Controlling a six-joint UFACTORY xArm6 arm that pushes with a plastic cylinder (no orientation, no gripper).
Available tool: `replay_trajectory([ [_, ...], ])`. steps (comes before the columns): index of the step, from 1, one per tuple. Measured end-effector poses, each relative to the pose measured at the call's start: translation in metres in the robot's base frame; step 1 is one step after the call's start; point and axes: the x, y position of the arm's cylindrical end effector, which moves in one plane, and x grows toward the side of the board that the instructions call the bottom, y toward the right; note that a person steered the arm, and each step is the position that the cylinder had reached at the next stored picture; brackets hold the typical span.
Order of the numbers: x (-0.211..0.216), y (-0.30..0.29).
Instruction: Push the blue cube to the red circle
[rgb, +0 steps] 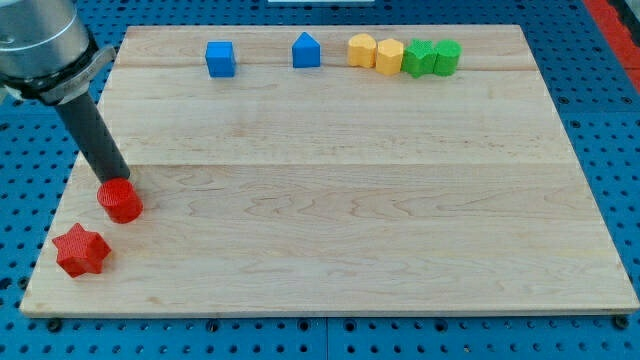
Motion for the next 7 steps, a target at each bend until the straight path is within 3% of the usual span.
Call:
replay_trajectory([
  [3, 0.024, -0.007],
  [4, -0.038, -0.008],
  [6, -0.209, 0.029],
  [7, -0.23, 0.032],
])
